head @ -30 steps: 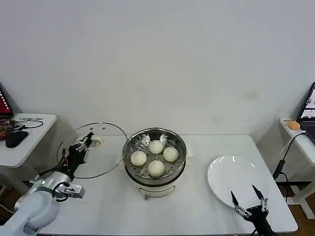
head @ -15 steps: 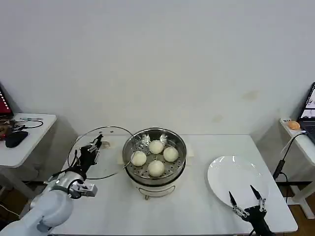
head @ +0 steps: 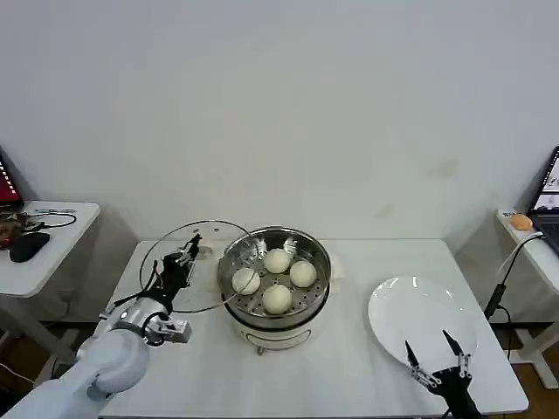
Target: Take steamed baozi put them in steamer then cover it.
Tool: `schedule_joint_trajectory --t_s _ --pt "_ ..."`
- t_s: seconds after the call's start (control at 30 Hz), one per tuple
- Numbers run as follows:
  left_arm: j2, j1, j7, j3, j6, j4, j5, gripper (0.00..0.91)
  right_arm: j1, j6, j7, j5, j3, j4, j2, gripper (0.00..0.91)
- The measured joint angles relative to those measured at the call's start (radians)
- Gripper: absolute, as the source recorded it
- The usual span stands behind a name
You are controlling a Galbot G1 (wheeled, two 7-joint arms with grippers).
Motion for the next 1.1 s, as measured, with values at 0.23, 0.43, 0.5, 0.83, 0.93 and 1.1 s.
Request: schedule_joint_trajectory --t_s 0.23,0.43,0.5,0.83,0.93,1.1 --pt "0.0 -0.056 -0.002 0.057 0.005 -0.001 0.002 0.0 0.003 -0.001 0.0 0.0 0.002 -0.001 0.0 0.907" --pt "0.011 -0.098 0.0 0.104 0.011 -0.002 -0.004 0.0 0.005 0.0 0.0 -0.001 0.002 -0.003 0.002 0.907" --pt "0.009 -0.112 0.0 0.124 0.013 -0.002 -0.008 0.0 0.005 0.0 0.0 -0.002 0.002 -0.003 0.004 0.907" --pt "-0.013 -0.18 0.008 0.212 0.04 0.014 -0.02 0.0 0.005 -0.004 0.001 -0.01 0.008 -0.001 0.01 0.907" --pt "-0.023 -0.198 0.013 0.236 0.051 0.02 -0.021 0.0 0.008 -0.005 0.001 -0.015 0.007 -0.001 0.015 0.907" --pt "-0.039 -0.228 0.016 0.274 0.06 0.033 -0.021 0.0 0.007 -0.005 0.001 -0.021 0.006 -0.001 0.021 0.907"
